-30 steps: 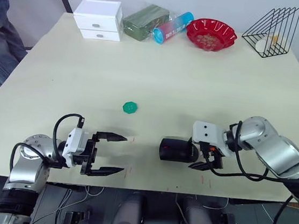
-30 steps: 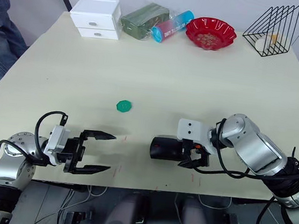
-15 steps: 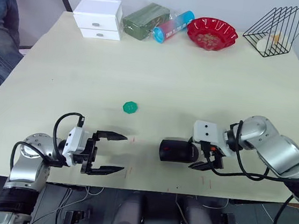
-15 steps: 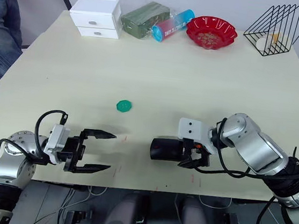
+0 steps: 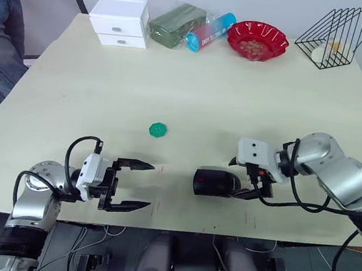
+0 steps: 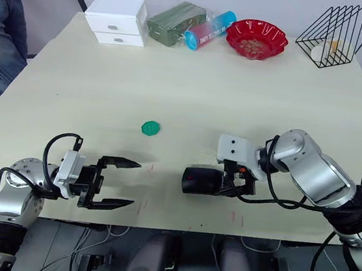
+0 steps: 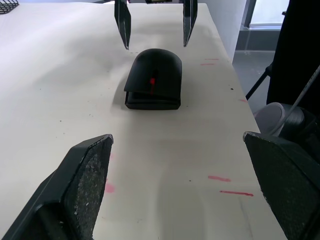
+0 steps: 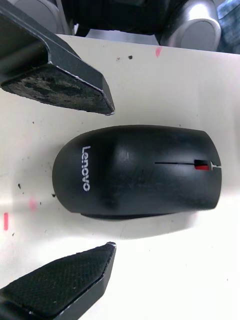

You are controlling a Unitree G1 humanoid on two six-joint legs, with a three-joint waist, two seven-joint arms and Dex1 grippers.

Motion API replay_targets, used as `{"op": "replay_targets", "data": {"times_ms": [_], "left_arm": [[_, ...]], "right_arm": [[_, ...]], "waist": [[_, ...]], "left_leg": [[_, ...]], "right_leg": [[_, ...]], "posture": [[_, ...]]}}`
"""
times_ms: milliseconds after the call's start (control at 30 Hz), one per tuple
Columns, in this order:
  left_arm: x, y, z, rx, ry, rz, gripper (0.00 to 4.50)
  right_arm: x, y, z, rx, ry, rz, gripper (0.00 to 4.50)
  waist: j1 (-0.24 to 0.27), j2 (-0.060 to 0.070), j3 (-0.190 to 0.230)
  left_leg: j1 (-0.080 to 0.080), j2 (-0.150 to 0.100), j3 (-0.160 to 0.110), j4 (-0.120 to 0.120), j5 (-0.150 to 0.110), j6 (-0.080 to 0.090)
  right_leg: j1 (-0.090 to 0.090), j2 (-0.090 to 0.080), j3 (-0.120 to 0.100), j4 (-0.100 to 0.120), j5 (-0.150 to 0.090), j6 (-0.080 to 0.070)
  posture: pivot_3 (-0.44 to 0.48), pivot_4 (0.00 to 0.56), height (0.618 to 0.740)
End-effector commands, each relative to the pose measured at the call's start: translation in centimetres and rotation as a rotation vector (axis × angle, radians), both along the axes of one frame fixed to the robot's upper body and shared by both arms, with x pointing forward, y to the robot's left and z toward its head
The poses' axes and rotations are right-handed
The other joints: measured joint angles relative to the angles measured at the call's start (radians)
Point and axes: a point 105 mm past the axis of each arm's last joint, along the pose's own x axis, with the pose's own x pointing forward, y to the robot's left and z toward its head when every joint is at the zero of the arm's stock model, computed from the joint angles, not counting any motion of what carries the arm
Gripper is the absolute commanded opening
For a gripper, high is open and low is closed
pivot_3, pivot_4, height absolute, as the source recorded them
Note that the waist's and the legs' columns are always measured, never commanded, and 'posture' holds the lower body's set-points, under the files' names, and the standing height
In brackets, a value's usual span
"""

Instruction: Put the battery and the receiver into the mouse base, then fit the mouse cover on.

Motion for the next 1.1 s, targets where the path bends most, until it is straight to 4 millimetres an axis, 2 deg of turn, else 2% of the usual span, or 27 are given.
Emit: {"op": "replay_targets", "data": {"times_ms": [33, 233, 467, 933, 1100], "left_arm": [[-0.3, 0.3, 0.4, 0.013, -0.020, -0.030, 4.50], [-0.4, 0.3, 0.5, 0.014, -0.023, -0.028, 4.50], [-0.3, 0.6, 0.9, 0.026, -0.027, -0.030, 4.50], [-0.3, 0.8, 1.4, 0.037, -0.030, -0.040, 4.50], [-0.2, 1.0, 1.6, 0.043, -0.030, -0.038, 4.50]], "right_arm": [[-0.4, 0.3, 1.7, 0.069, -0.075, 0.046, 4.30], [-0.7, -0.3, 1.4, 0.147, -0.094, 0.047, 4.30], [-1.2, -1.1, 0.9, 0.385, -0.139, -0.008, 4.30], [-0.9, -2.8, -3.0, 0.478, -0.196, -0.060, 4.30], [-1.0, -3.0, -3.5, 0.512, -0.203, -0.048, 4.30]], "waist": [[0.000, 0.000, 0.000], [0.001, 0.000, 0.000], [0.004, 0.000, 0.000], [0.003, 0.000, 0.000], [0.003, 0.000, 0.000]], "left_leg": [[-0.001, 0.000, 0.000, 0.000, 0.000, 0.000], [-0.005, -0.001, -0.002, 0.001, 0.000, 0.000], [-0.008, -0.002, -0.006, 0.002, 0.000, 0.000], [-0.008, -0.002, -0.007, 0.003, 0.001, -0.001], [-0.007, -0.002, -0.008, 0.003, 0.001, -0.001]], "right_leg": [[-0.001, 0.000, 0.000, 0.000, 0.000, 0.000], [-0.003, 0.000, -0.002, 0.000, 0.000, 0.000], [-0.004, 0.000, -0.006, -0.001, 0.000, 0.000], [-0.003, 0.001, -0.007, 0.000, 0.000, 0.000], [-0.002, 0.001, -0.007, 0.001, 0.000, 0.000]], "posture": [[0.000, 0.150, 0.740], [0.000, 0.150, 0.740], [0.000, 0.150, 0.740], [0.000, 0.150, 0.740], [0.000, 0.150, 0.740]]}}
